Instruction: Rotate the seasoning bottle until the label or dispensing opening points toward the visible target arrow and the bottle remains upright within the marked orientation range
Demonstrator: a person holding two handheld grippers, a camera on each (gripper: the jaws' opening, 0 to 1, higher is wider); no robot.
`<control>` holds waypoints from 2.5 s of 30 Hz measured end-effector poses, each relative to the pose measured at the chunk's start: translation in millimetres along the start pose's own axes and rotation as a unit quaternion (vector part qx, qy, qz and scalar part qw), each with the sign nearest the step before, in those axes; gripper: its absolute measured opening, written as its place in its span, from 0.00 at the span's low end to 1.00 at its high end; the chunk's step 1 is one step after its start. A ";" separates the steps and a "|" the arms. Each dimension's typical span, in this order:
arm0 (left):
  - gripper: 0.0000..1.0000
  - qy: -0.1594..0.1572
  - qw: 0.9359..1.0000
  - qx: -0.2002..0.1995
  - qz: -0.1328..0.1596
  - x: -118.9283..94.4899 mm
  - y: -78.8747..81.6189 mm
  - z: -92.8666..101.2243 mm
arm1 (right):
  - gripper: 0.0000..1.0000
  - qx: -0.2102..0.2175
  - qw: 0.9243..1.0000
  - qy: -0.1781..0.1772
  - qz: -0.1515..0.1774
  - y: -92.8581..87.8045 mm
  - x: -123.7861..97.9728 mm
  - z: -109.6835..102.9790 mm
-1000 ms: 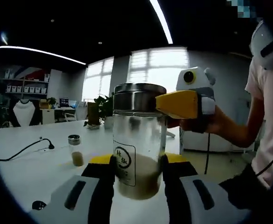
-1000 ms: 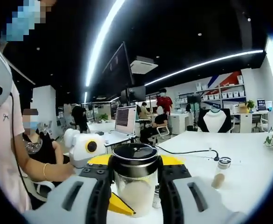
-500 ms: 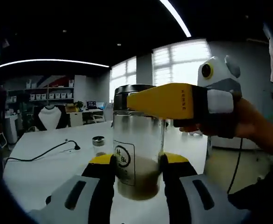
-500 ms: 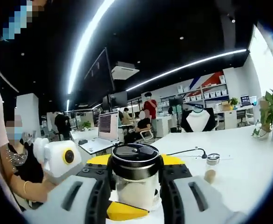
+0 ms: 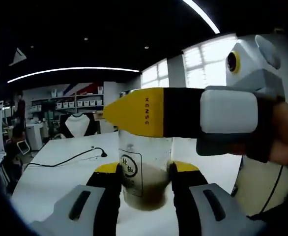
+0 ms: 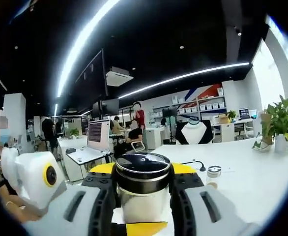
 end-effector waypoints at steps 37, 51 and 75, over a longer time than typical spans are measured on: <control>0.44 -0.142 0.990 0.021 0.009 -9.7 2.3 15.8 | 0.39 -0.035 0.988 0.148 0.007 2.3 -15.7 -11.8; 0.44 0.013 1.000 0.011 0.022 -1.1 -0.8 0.9 | 0.36 0.002 0.999 0.050 0.006 -9.3 -5.5 -6.9; 0.45 0.025 0.999 0.020 0.005 11.7 -18.4 12.8 | 0.38 0.027 0.999 -0.032 -0.011 -31.7 -7.2 11.1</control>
Point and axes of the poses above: the point that each gripper's makers call its tool centre point, and the gripper's own axes: x roughly forward along the fingers, z roughly to its right, y roughly out of its top, the point moved 3 cm from there along -x, roughly backward along the fingers, and after that the axes turned 11 degrees about -z, right-handed, at the moved point
